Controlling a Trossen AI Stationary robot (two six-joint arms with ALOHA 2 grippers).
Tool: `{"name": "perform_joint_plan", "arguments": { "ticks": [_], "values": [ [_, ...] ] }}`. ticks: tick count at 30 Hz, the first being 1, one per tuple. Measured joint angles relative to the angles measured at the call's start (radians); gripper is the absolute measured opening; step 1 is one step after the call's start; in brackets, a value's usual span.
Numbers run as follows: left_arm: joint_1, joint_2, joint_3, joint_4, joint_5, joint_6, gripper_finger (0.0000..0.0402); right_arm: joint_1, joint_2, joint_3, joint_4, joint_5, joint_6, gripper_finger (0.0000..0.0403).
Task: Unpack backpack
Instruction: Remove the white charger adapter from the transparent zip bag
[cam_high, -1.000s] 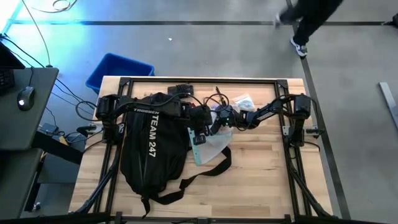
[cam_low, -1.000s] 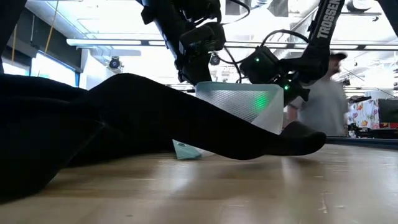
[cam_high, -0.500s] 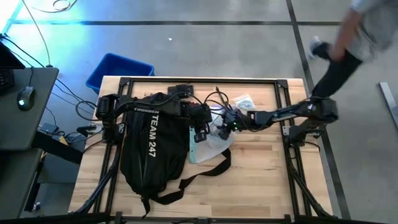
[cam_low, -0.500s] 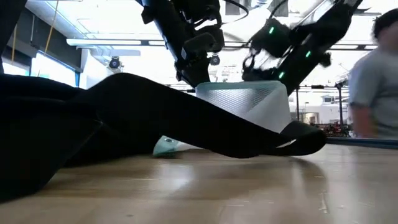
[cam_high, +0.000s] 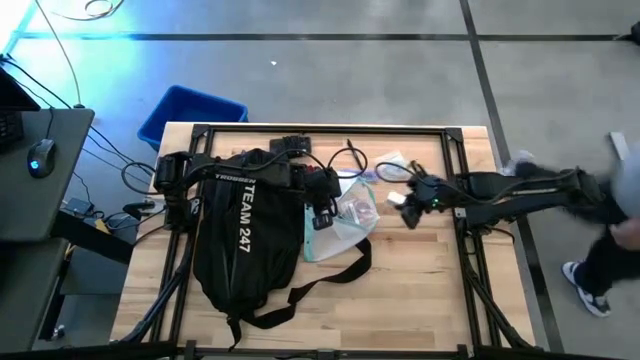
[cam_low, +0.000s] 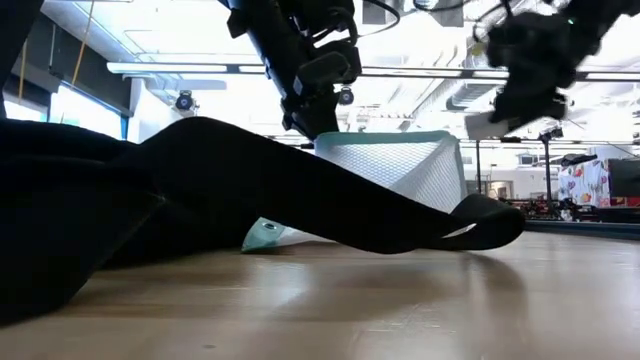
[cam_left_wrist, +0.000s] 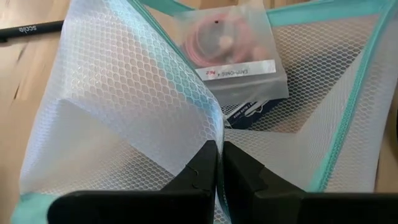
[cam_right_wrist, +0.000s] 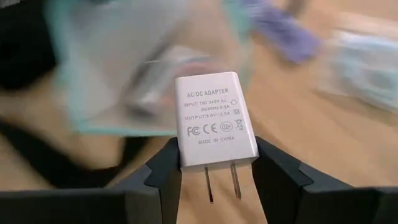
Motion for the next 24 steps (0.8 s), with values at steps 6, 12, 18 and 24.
{"name": "perform_joint_plan", "arguments": {
  "ticks": [6, 12, 18, 24],
  "values": [
    [-0.002, 0.0, 0.0, 0.017, 0.0, -0.012, 0.0, -0.104, -0.007, -0.154, 0.145, 0.02, 0.053, 0.0141],
    [-0.019, 0.0, 0.0, 0.019, 0.002, -0.024, 0.0, -0.316, 0.169, -0.295, 0.551, 0.052, 0.052, 0.0141],
    [-0.026, 0.0, 0.0, 0.025, 0.02, -0.026, 0.0, -0.498, 0.409, -0.281, 0.884, 0.02, -0.032, 0.0141],
    [-0.026, 0.0, 0.0, 0.056, 0.022, -0.043, 0.0, -0.575, 0.584, -0.184, 0.953, 0.013, -0.104, 0.0235]
  ]
}}
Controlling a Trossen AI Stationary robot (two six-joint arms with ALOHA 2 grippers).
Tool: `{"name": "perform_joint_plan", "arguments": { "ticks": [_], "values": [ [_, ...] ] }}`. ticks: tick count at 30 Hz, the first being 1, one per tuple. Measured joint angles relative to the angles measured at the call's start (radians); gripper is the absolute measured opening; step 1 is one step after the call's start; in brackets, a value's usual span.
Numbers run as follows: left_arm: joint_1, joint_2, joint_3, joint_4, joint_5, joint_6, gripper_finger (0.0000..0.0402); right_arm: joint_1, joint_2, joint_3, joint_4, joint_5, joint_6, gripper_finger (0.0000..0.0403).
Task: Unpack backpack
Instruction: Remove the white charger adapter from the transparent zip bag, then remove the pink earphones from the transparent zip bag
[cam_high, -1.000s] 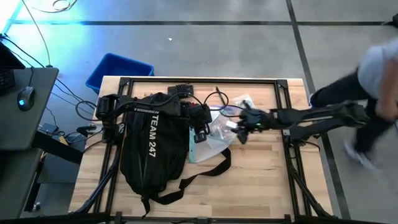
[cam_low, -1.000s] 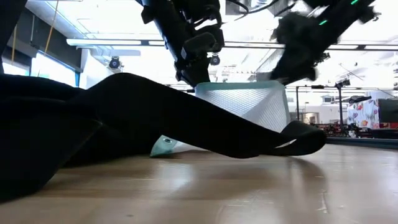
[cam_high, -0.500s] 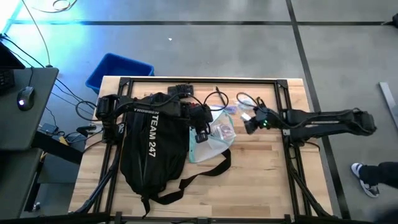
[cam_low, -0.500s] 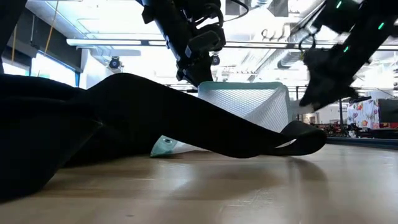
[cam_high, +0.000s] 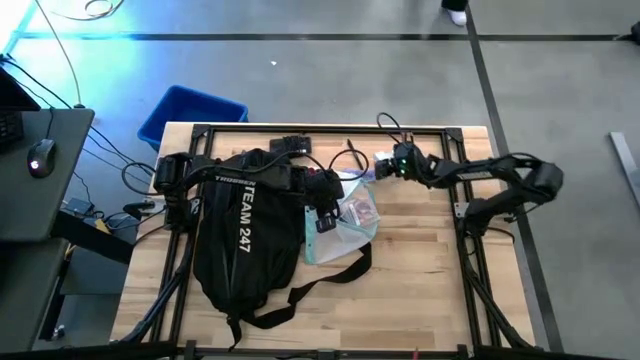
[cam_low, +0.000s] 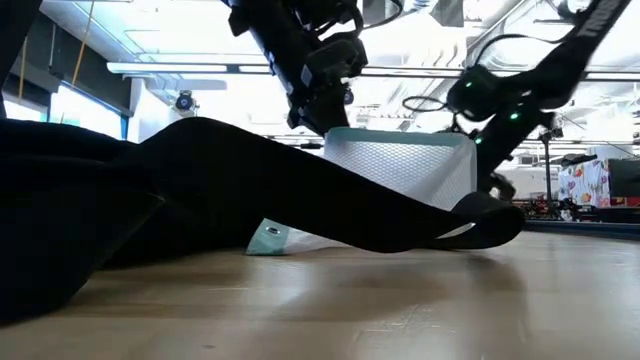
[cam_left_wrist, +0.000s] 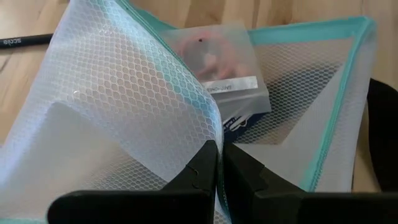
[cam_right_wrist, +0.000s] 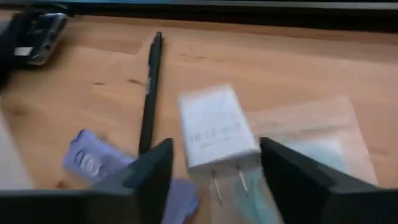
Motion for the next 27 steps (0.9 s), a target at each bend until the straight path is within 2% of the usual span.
{"name": "perform_joint_plan", "arguments": {
  "ticks": [4, 7, 16, 22, 27],
  "values": [
    [0.0, 0.0, 0.0, 0.001, 0.01, 0.0, 0.0, -0.037, 0.051, 0.068, -0.089, -0.073, -0.001, 0.0311],
    [0.0, 0.0, 0.0, 0.0, 0.013, 0.0, 0.0, -0.036, 0.032, 0.085, -0.136, -0.066, -0.015, 0.0334],
    [0.0, 0.0, 0.0, -0.001, 0.014, 0.0, 0.0, 0.11, -0.247, 0.084, -0.268, -0.048, -0.123, 0.0321],
    [0.0, 0.0, 0.0, 0.0, 0.014, 0.0, 0.0, 0.287, -0.337, 0.084, -0.337, -0.07, -0.138, 0.032],
    [-0.001, 0.0, 0.0, 0.0, 0.014, 0.027, 0.0, 0.444, -0.316, 0.084, -0.335, -0.23, -0.114, 0.032]
  ]
}}
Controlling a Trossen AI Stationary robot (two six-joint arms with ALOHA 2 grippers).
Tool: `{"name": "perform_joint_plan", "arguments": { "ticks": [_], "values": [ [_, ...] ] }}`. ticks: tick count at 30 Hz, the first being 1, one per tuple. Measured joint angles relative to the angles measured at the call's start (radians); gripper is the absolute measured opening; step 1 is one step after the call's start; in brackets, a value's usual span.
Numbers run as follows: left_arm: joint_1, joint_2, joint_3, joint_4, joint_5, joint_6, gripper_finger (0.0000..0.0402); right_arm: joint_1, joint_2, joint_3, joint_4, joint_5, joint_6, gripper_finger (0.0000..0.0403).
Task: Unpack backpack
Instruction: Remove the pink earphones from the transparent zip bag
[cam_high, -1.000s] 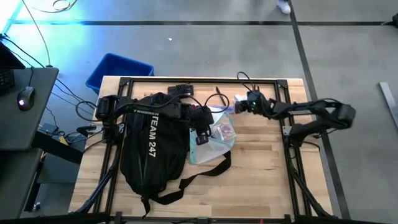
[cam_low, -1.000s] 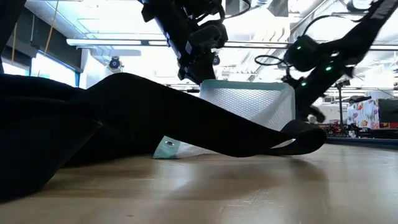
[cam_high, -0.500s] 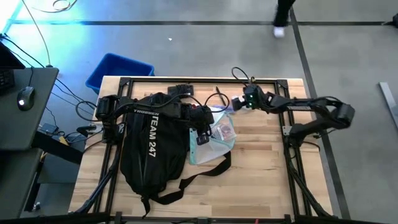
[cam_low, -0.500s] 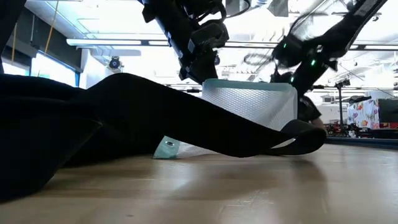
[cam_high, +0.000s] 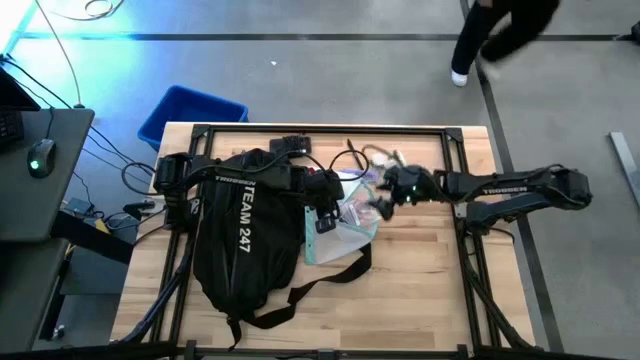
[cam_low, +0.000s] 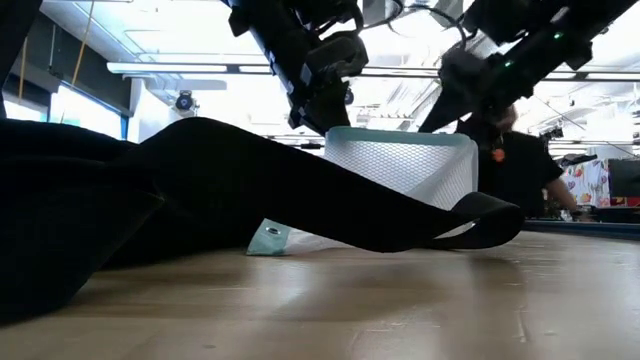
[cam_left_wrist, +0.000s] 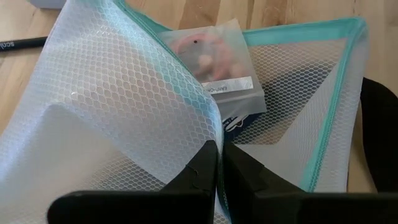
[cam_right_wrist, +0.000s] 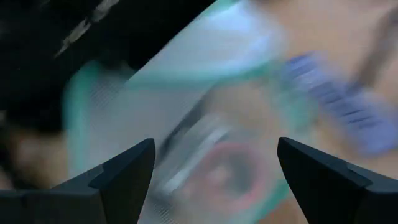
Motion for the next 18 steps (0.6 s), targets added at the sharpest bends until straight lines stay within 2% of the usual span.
{"name": "perform_joint_plan", "arguments": {
  "ticks": [3, 7, 11, 15, 18],
  "values": [
    [0.0, 0.0, 0.0, 0.0, 0.0, 0.042, 0.0, 0.087, 0.051, -0.011, 0.014, -0.031, -0.021, 0.032],
    [0.0, 0.0, 0.0, 0.0, 0.001, 0.053, 0.0, 0.15, 0.156, -0.042, 0.056, 0.011, -0.019, 0.032],
    [0.0, 0.0, 0.0, 0.001, 0.002, 0.052, 0.0, 0.16, 0.284, -0.043, 0.132, 0.147, 0.005, 0.032],
    [-0.004, 0.0, 0.0, 0.002, 0.004, 0.043, 0.0, 0.144, 0.412, -0.041, 0.307, 0.183, 0.029, 0.032],
    [-0.005, 0.0, 0.0, 0.002, 0.005, 0.043, 0.0, 0.134, 0.486, -0.024, 0.35, 0.196, 0.101, 0.0317]
  ]
}}
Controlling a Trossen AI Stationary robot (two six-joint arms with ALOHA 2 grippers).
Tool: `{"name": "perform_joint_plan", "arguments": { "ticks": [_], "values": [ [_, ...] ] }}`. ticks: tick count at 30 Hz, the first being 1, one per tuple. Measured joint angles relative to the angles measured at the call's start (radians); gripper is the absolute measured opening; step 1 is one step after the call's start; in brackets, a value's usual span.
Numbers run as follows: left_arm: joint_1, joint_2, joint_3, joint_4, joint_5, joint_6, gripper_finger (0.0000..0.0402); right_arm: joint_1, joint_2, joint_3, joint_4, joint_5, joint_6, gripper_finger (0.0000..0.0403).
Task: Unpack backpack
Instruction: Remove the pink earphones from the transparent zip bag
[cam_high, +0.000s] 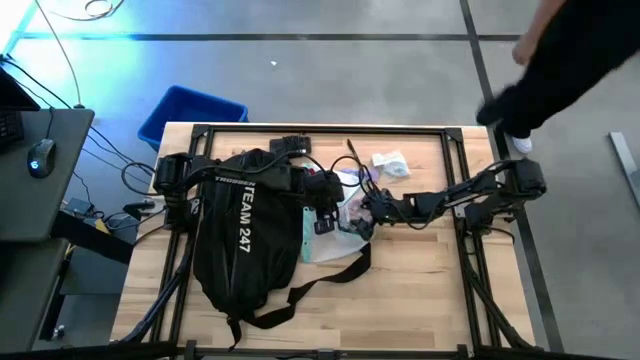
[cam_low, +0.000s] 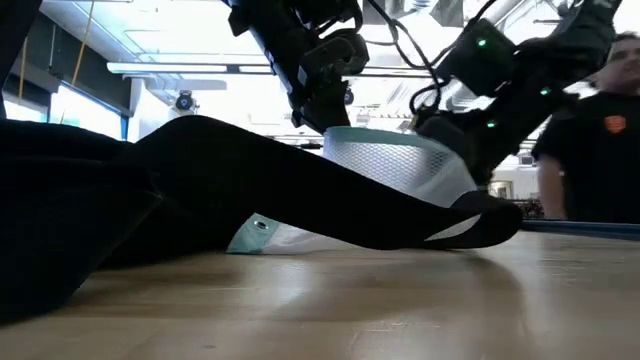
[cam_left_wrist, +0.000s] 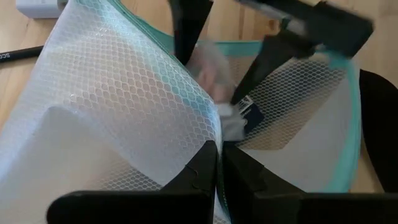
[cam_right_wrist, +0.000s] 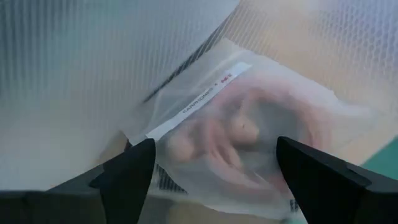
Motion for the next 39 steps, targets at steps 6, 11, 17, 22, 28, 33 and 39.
{"name": "perform_joint_plan", "arguments": {
  "ticks": [6, 11, 17, 22, 28, 33, 39],
  "values": [
    [0.0, 0.0, 0.0, 0.0, 0.0, 0.0, 0.0, 0.013, 0.04, 0.013, 0.004, 0.065, 0.08, 0.0247],
    [0.0, 0.0, 0.0, -0.001, 0.0, 0.0, 0.0, 0.019, 0.0, 0.006, -0.035, 0.073, 0.124, 0.0127],
    [0.0, 0.0, 0.0, -0.001, -0.02, -0.001, 0.0, 0.02, -0.128, 0.0, -0.164, 0.033, 0.118, 0.0009],
    [-0.001, 0.0, 0.0, -0.001, -0.021, -0.008, 0.0, 0.02, -0.291, 0.0, -0.299, 0.037, 0.093, 0.0003],
    [0.0, 0.0, 0.0, -0.002, -0.022, -0.008, 0.0, 0.02, -0.508, 0.001, -0.395, 0.045, 0.057, 0.0],
    [0.0, 0.0, 0.0, -0.002, -0.022, -0.009, 0.0, 0.017, -0.656, 0.003, -0.542, -0.026, 0.081, 0.0],
    [0.0, 0.0, 0.0, -0.002, -0.024, -0.009, 0.0, -0.023, -0.714, 0.002, -0.805, 0.18, 0.339, 0.0]
  ]
}}
